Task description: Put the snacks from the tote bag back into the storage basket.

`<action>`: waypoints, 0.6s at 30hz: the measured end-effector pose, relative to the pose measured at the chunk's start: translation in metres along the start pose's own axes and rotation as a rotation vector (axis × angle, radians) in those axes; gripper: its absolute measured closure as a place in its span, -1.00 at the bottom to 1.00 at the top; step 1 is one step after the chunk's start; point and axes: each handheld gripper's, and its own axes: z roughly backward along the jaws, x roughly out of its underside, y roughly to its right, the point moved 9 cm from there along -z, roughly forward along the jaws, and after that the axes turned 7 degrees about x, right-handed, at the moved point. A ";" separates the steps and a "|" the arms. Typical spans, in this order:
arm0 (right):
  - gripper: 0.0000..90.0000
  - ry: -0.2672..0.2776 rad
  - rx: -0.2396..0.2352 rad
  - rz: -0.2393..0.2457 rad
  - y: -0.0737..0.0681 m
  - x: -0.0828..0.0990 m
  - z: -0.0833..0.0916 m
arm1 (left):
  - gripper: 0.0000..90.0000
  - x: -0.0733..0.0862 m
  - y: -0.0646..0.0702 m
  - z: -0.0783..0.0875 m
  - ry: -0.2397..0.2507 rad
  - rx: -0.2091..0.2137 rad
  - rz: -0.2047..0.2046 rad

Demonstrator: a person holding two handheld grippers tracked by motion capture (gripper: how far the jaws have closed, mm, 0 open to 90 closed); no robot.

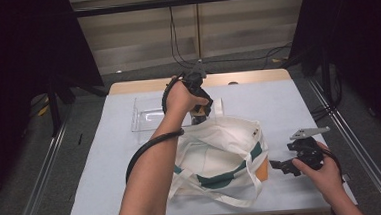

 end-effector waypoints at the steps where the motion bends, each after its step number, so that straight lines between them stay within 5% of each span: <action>1: -0.98 -0.001 0.001 -0.004 0.000 0.000 0.000 | -0.47 0.000 0.002 -0.001 0.007 0.004 0.016; 6: -0.98 -0.007 0.002 -0.013 0.000 0.002 0.002 | -0.49 -0.001 0.002 0.003 0.006 0.004 -0.016; 18: -0.98 -0.006 -0.002 -0.009 0.000 0.003 0.001 | -0.57 0.003 0.001 0.015 0.023 0.007 0.000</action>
